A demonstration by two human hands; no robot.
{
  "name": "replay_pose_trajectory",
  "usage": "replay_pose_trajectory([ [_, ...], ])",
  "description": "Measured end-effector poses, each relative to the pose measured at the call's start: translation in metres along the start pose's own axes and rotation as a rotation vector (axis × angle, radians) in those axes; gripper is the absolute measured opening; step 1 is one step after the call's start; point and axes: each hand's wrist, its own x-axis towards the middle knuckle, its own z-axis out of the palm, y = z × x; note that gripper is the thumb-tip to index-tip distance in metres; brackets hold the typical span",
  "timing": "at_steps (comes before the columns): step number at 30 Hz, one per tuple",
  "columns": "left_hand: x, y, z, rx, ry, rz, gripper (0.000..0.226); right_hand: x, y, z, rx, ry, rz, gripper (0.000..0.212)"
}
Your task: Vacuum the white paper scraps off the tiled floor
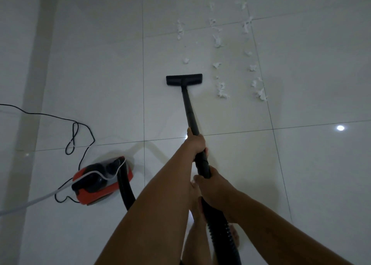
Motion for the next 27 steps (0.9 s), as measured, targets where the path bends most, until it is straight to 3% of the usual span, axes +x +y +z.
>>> replay_pose_trajectory([
  [4, 0.013, 0.033, -0.012, -0.026, -0.001, -0.005, 0.066, 0.014, -0.034, -0.003, -0.021, 0.024, -0.003, 0.046],
  [8, 0.030, 0.064, -0.025, -0.006, -0.005, 0.009, 0.065, 0.022, -0.071, 0.001, -0.053, 0.052, -0.030, 0.075],
  [27, 0.089, 0.189, -0.053, 0.010, 0.039, 0.050, 0.065, 0.090, -0.193, -0.023, 0.002, -0.001, -0.044, 0.059],
])
